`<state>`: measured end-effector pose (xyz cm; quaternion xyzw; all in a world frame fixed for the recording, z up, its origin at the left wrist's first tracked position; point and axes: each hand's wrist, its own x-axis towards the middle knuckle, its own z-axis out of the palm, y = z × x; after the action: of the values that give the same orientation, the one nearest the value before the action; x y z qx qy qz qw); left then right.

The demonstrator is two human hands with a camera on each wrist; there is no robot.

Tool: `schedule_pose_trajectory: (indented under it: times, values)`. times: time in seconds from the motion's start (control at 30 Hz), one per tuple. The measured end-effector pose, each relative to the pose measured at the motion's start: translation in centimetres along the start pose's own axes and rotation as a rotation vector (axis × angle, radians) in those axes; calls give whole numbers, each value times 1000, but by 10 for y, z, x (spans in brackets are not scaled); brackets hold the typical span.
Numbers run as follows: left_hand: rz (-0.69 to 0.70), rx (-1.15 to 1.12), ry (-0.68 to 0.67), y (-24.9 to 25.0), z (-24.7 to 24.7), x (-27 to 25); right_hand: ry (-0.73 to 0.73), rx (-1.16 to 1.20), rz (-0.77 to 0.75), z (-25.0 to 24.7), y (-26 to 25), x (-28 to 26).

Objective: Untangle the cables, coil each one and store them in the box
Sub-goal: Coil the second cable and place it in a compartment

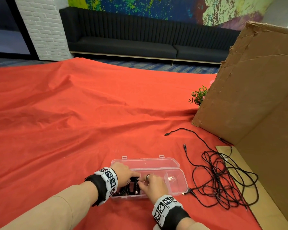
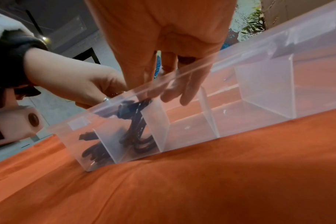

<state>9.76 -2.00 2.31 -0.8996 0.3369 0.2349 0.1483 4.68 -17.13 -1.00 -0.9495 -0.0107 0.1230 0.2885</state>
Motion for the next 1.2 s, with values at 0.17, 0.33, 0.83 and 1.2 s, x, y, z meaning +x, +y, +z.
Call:
schedule_pose_trajectory:
  times: [0.17, 0.33, 0.83, 1.2]
  values:
    - [8, 18, -28, 2, 0, 2, -34, 10, 46, -3, -8, -1]
    - [45, 25, -48, 0, -2, 2, -6, 15, 38, -1, -12, -4]
    - [98, 106, -56, 1, -9, 3, -76, -8, 89, 0, -15, 1]
    - [173, 112, -101, -1, -13, 3, -131, -86, 103, -2, -25, 14]
